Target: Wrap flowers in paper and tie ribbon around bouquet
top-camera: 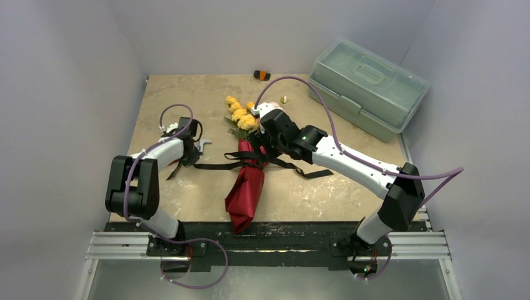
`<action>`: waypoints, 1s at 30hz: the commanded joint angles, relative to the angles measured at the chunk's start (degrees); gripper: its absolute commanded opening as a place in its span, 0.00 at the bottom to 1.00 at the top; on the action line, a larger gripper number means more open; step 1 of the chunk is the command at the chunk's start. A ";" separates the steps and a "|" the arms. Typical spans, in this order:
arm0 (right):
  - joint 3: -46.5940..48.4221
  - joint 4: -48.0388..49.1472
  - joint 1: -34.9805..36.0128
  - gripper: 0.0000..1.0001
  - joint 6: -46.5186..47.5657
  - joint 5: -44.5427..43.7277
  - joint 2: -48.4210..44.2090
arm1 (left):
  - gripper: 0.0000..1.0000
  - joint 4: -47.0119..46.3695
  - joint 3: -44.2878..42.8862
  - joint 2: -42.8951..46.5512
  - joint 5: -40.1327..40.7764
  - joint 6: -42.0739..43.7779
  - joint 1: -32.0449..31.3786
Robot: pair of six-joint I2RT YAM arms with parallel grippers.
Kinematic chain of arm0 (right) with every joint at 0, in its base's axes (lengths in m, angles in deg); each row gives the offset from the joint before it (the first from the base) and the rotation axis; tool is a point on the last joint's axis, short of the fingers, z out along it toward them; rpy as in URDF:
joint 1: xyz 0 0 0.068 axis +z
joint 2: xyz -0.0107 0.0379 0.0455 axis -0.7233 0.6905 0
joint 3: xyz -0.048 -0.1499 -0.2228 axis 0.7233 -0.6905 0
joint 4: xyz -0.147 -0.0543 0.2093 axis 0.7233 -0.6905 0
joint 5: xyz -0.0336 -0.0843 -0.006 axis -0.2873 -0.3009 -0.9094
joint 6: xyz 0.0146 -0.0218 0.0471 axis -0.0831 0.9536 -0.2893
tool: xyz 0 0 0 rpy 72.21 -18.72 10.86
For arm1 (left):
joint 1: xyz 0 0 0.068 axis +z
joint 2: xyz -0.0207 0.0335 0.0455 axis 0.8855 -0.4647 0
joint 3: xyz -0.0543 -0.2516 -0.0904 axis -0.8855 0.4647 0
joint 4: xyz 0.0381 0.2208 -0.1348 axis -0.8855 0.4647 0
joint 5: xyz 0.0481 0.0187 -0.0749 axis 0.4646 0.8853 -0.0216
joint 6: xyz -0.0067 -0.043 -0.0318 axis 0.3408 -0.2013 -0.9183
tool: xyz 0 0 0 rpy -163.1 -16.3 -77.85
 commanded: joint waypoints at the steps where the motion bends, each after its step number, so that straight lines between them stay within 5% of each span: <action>1: 1.92 0.63 -0.22 0.82 2.91 -2.36 0.70 | 0.00 8.31 2.08 7.62 -3.52 0.17 -0.20; 14: 1.37 4.03 -0.88 0.83 4.89 -6.36 1.19 | 0.00 18.73 -8.93 20.95 -5.37 4.94 -1.15; 23: -2.90 7.69 -1.19 0.85 8.63 -4.65 0.08 | 0.00 13.36 -19.49 18.14 -5.74 15.52 -12.40; 30: -7.97 13.94 -1.21 0.85 17.32 5.20 -2.74 | 0.00 4.07 -24.77 13.33 -15.58 22.82 -14.01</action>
